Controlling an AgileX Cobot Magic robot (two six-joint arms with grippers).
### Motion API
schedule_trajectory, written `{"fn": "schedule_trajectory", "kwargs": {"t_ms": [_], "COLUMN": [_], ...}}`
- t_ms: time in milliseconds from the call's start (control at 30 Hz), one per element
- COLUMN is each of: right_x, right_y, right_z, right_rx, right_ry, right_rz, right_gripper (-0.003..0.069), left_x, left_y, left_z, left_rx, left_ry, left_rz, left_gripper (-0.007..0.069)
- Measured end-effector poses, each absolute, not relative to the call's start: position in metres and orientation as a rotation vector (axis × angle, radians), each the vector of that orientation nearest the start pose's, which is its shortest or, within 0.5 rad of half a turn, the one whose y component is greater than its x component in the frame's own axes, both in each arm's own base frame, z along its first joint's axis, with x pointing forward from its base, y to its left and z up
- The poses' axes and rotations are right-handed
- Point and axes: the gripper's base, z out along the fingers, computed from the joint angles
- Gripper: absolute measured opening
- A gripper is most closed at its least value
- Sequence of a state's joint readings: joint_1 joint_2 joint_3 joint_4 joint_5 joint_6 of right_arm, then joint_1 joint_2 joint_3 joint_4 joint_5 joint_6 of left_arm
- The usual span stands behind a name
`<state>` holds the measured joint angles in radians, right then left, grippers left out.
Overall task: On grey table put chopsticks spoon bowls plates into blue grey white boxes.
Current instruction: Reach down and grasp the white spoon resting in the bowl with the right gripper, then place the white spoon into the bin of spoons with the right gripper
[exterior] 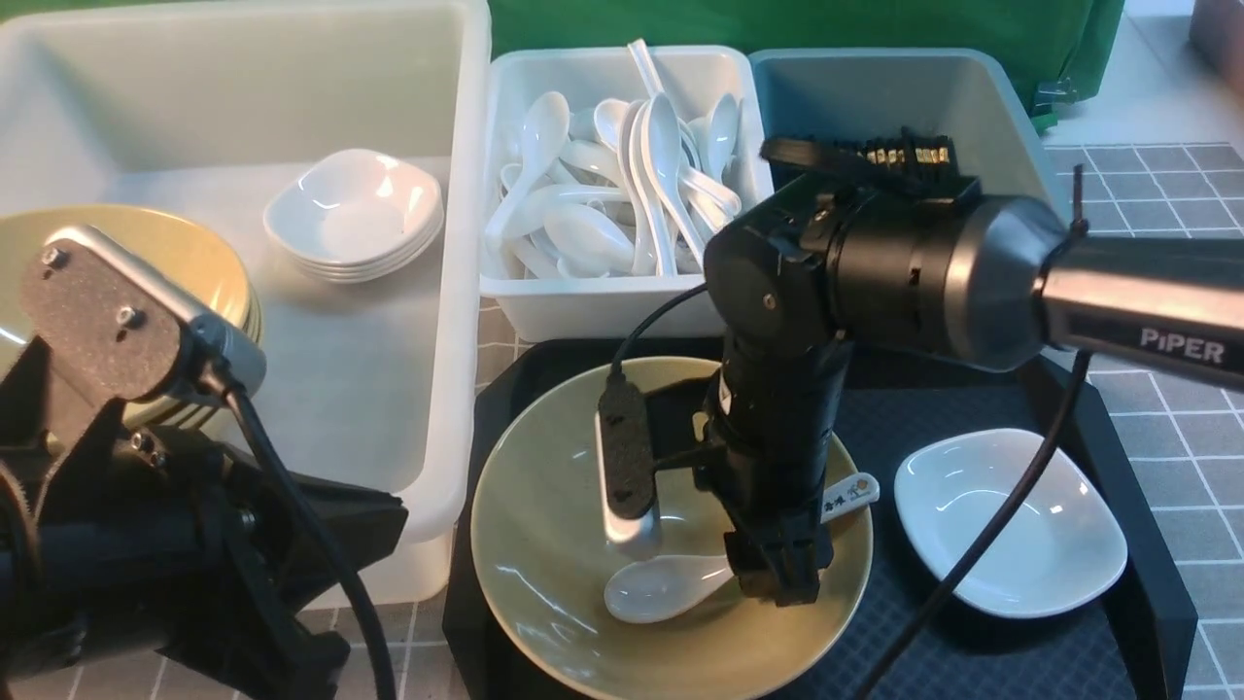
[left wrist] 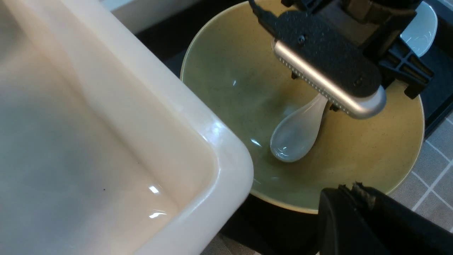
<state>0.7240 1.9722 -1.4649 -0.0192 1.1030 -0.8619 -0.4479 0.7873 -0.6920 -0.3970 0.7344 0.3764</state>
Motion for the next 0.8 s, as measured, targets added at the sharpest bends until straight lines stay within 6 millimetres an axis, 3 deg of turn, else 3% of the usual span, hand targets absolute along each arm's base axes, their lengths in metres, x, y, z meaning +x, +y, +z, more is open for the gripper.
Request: {"fn": "schedule_trajectory", "kwargs": {"t_ms": [67,100,133,233,367,433,633,733,800], "right_x": [0.289,0.287,0.286,0.282,0.282,0.286,0.314,0.344,0.36], "right_y": [0.258,0.261,0.262,0.264,0.265,0.268,0.272,0.264,0.259], "right_z": [0.195,0.195,0.195,0.195,0.199,0.211,0.266,0.308,0.324], "right_rx": [-2.227,-2.24,-2.243,-2.266,-2.271,-2.243,-2.008,-1.684,-1.466], "right_ry": [2.152,2.142,2.139,2.137,2.153,2.163,2.132,2.117,2.102], "right_rz": [-0.032,-0.032,-0.032,-0.029,-0.027,-0.034,-0.082,-0.079,-0.052], "right_gripper": [0.0434,0.0353,0.0342,0.0147,0.0153,0.0152,0.0152,0.0152,0.0152], "left_x": [0.121,0.121,0.121,0.121,0.122,0.122,0.124,0.129,0.133], "left_y": [-0.084,-0.084,-0.084,-0.084,-0.085,-0.085,-0.085,-0.086,-0.087], "left_z": [0.313,0.313,0.313,0.313,0.314,0.315,0.317,0.322,0.325], "left_rx": [0.732,0.737,0.738,0.739,0.73,0.725,0.702,0.648,0.616], "left_ry": [2.176,2.173,2.173,2.171,2.163,2.159,2.13,2.069,2.035], "left_rz": [-0.492,-0.49,-0.489,-0.488,-0.496,-0.499,-0.497,-0.501,-0.5], "left_gripper": [-0.0008,-0.0008,-0.0008,-0.0008,-0.0008,-0.0008,-0.0008,-0.0008,-0.0008]}}
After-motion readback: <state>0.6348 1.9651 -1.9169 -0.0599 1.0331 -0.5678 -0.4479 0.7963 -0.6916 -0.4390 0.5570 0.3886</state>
